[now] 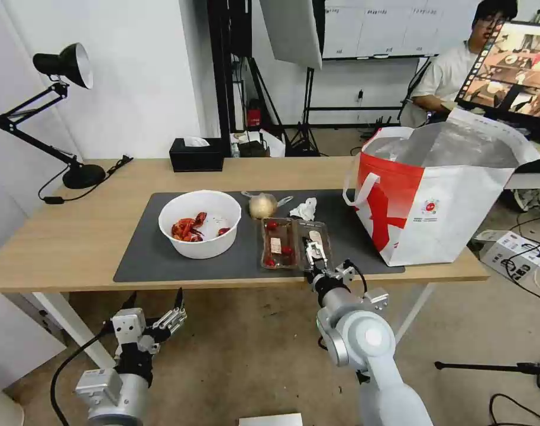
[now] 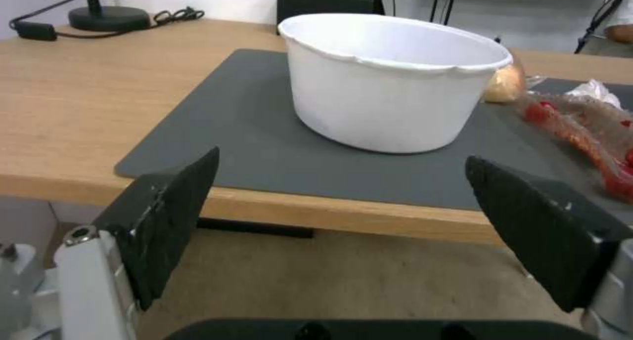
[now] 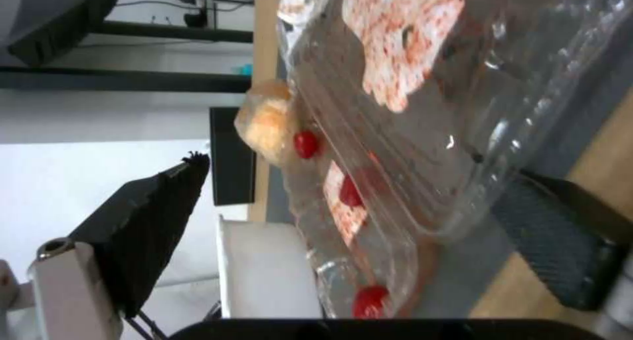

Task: Pick up the trash from the table and place it into the takeout bag.

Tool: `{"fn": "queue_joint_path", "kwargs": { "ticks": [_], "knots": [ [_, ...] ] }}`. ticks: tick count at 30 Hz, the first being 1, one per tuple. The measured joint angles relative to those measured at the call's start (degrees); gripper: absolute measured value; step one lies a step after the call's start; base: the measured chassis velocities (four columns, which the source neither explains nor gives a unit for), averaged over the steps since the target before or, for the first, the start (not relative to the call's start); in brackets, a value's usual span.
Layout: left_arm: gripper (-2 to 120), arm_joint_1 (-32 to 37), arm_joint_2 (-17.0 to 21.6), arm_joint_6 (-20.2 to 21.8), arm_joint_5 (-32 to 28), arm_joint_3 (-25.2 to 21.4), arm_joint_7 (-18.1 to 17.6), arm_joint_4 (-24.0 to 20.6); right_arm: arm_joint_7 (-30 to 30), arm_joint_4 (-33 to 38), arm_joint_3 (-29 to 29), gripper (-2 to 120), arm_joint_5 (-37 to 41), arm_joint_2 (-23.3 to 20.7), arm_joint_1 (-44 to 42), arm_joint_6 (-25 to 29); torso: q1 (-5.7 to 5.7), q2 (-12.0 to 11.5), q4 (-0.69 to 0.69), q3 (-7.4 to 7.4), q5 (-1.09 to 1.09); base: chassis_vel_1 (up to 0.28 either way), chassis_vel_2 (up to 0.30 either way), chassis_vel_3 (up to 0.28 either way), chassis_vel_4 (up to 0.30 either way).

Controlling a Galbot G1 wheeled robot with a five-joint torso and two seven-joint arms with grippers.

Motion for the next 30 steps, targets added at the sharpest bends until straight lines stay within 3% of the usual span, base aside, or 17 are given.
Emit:
{"fn": "queue_joint_path", "kwargs": {
  "ticks": [21,30],
  "knots": [
    [100,-0.2,0.2,0.0,-0.1,-0.3,-0.1,0.3,-3.0,0.7,-1.4,100,-3.4,-3.3,7.7,-1.6,0.01,0.0,-0.01,0.0,0.0,0.0,0.0,0.0,0.0],
    [100,0.0,0.2,-0.1,-0.3,-0.9,-0.1,0.3,-0.8,-6.3,-5.8,100,-1.7,-1.2,14.7,-6.5,0.01,0.0,0.0,0.0,-0.01,0.0,0.0,0.0,0.0]
  ]
}}
